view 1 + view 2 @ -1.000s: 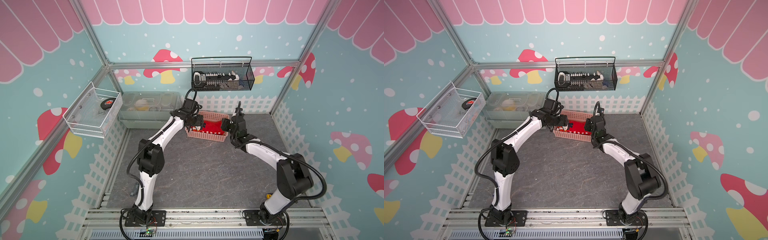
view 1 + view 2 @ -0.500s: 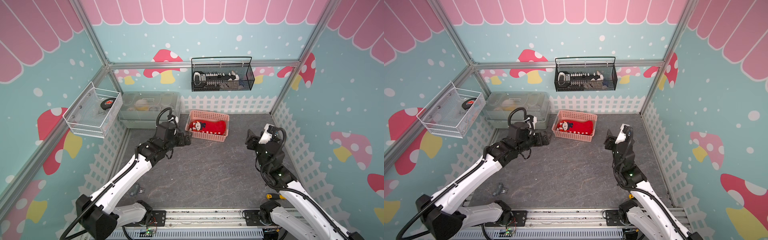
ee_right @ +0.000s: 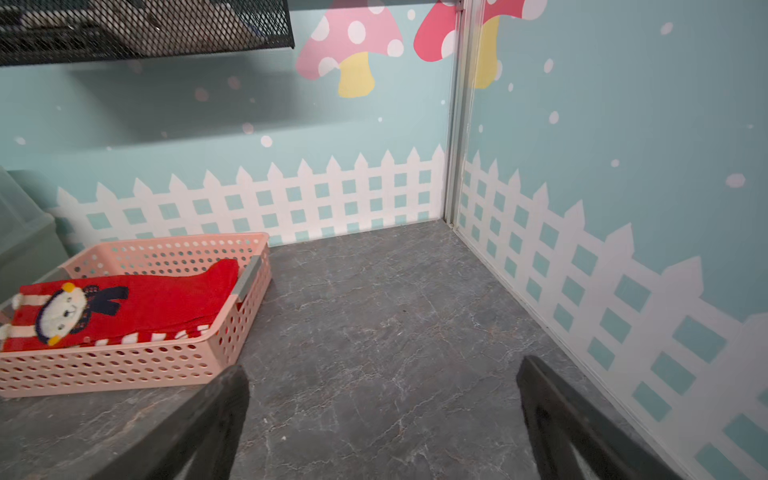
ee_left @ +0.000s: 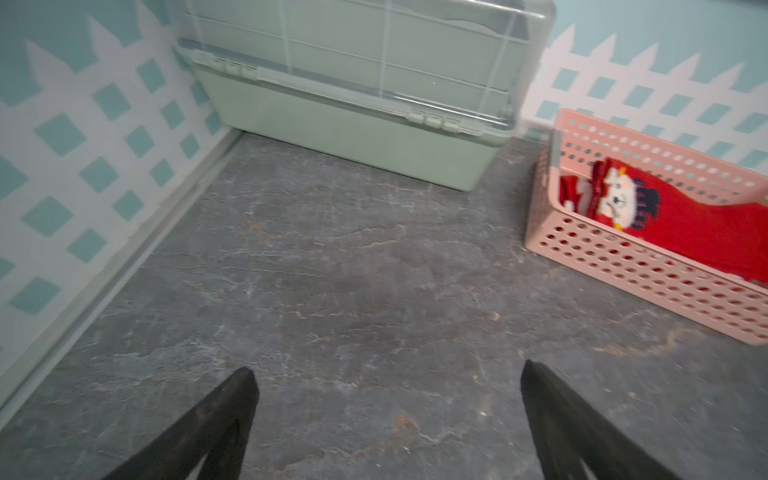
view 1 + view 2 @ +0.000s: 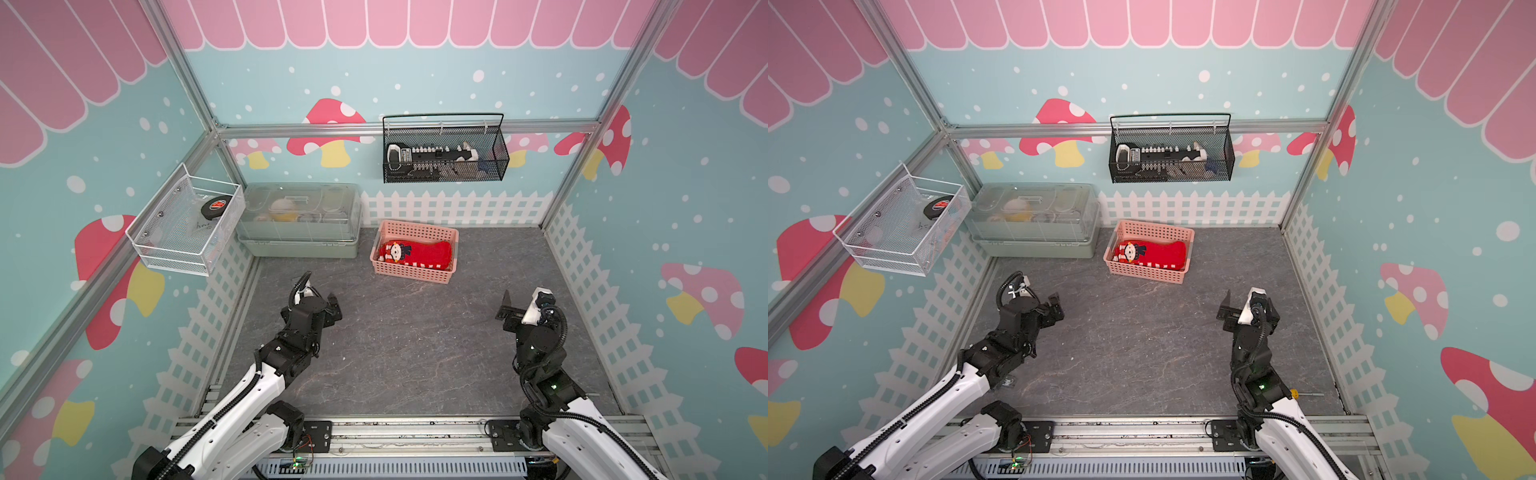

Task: Place the socks together as a pair
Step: Reset both arms

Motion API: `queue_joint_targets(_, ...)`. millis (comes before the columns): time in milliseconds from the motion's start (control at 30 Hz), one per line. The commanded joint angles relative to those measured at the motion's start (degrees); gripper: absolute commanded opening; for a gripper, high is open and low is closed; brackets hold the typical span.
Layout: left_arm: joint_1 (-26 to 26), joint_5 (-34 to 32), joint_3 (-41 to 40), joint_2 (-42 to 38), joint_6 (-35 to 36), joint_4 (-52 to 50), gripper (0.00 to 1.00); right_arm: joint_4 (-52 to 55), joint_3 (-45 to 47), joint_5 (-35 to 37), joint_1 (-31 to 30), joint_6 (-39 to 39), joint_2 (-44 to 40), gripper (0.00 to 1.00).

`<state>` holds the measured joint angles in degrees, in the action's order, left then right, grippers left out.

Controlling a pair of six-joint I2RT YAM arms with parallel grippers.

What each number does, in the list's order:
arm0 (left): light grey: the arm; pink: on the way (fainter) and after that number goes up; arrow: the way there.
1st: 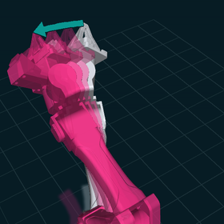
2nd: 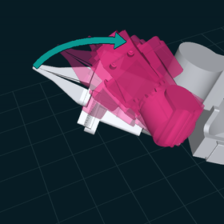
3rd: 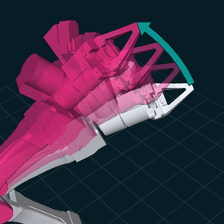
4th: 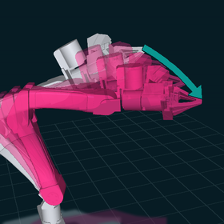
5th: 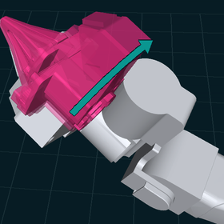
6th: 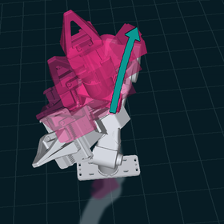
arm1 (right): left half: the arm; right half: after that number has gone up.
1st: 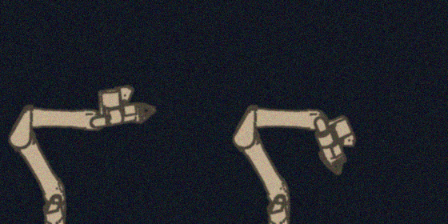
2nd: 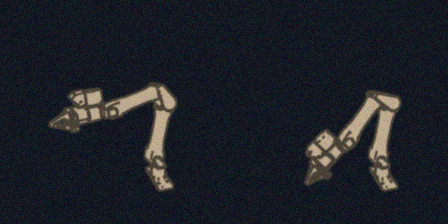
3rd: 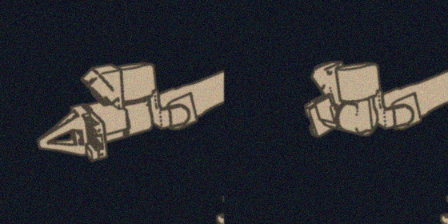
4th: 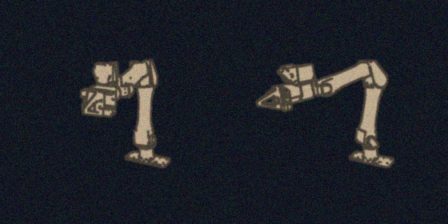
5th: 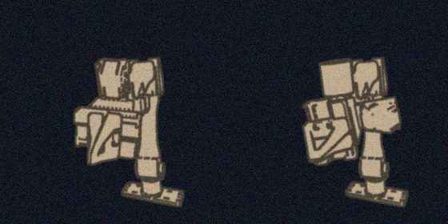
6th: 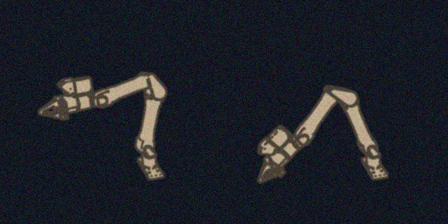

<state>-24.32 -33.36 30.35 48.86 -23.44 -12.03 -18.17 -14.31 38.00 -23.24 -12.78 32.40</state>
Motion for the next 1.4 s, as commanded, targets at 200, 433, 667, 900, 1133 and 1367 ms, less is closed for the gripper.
queue_joint_targets(200,3.6,-18.0,-8.7,-1.5,7.8,17.8,0.99,-11.3,3.8,4.6,0.3,12.3,9.4,0.99)
queue_joint_targets(433,7.9,-17.1,-13.4,1.5,10.0,27.3,0.99,-18.1,2.8,6.3,1.9,13.0,21.5,0.99)
queue_joint_targets(667,10.2,-9.2,-14.0,10.0,14.4,33.7,0.99,-22.9,-0.1,5.6,6.0,12.4,34.2,0.99)
queue_joint_targets(900,12.3,-6.4,-12.5,18.4,16.7,44.3,0.99,-25.7,-2.5,1.2,9.5,13.1,40.7,0.99)
queue_joint_targets(1133,13.6,11.2,-9.0,27.5,23.5,52.5,0.99,-35.4,-2.4,-7.7,13.6,12.8,46.5,0.99)
queue_joint_targets(1367,15.4,12.9,-10.2,34.5,25.8,63.8,0.99,-34.1,-5.6,-14.4,17.5,10.8,52.4,0.99)
